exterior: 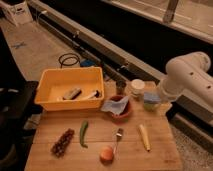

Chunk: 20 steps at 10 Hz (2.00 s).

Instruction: Place banana in metal cup

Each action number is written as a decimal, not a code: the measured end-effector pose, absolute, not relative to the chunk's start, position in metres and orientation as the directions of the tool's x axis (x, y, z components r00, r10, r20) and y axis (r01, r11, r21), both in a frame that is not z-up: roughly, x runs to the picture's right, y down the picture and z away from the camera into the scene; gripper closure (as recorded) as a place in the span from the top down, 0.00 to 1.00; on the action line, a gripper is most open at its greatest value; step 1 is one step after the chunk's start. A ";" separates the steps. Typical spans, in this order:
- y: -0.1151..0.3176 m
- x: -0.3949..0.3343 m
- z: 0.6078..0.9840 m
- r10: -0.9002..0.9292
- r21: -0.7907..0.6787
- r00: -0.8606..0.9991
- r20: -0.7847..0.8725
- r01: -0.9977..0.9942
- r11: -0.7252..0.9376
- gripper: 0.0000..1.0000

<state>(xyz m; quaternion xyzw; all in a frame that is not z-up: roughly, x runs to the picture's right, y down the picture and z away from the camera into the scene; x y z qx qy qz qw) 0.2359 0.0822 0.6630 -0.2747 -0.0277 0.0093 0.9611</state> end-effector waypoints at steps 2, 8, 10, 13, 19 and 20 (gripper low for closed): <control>0.096 0.222 0.659 -0.008 -0.547 0.997 0.080 0.050 0.836 0.70; 0.103 0.234 0.680 0.161 -0.603 0.987 -0.005 -0.131 0.787 0.70; 0.121 0.233 0.702 0.321 -0.630 0.938 -0.131 -0.329 0.703 0.70; 0.151 0.228 0.726 0.517 -0.573 0.777 -0.359 -0.621 0.535 0.70; 0.171 0.225 0.727 0.546 -0.481 0.682 -0.487 -0.731 0.484 0.70; 0.170 0.226 0.727 0.541 -0.491 0.689 -0.482 -0.724 0.485 0.70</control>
